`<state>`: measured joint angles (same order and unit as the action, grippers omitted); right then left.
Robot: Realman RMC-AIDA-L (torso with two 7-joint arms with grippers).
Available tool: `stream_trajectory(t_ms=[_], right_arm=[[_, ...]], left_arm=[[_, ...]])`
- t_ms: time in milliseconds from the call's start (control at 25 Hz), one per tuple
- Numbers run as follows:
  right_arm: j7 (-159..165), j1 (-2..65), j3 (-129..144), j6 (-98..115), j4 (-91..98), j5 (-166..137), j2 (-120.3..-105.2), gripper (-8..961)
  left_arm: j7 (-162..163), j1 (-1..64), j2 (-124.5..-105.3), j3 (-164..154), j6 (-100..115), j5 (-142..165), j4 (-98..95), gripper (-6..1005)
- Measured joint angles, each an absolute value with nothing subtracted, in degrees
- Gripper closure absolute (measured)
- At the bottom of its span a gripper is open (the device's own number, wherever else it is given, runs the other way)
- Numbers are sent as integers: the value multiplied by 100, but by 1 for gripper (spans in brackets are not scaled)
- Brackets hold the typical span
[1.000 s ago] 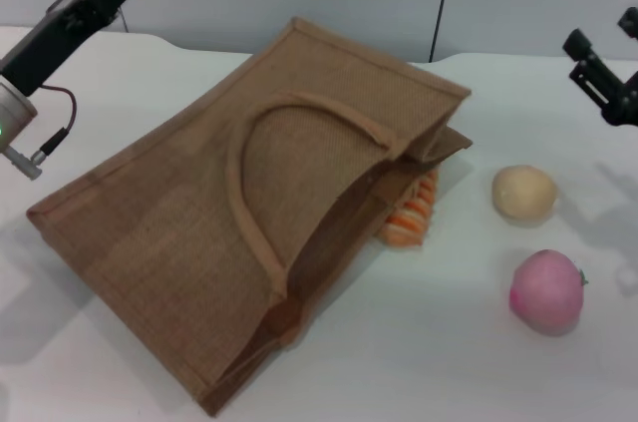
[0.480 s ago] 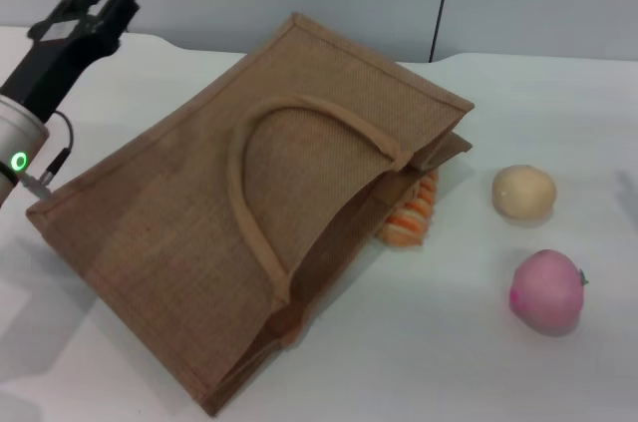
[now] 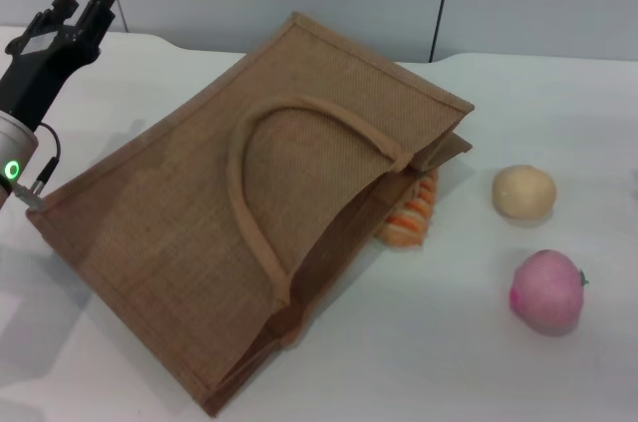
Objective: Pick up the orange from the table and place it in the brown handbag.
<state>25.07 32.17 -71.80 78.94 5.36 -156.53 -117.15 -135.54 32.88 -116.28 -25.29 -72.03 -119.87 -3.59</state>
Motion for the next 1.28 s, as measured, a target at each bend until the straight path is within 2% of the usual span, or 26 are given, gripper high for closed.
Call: stream_trajectory(t_ms=[1280], right_arm=[[2565,3145,-7199,7939,536,-15653,-11697,208]], left_arm=[[-13326,3285,-11595,-2627,-7202,-11858,-394,410]])
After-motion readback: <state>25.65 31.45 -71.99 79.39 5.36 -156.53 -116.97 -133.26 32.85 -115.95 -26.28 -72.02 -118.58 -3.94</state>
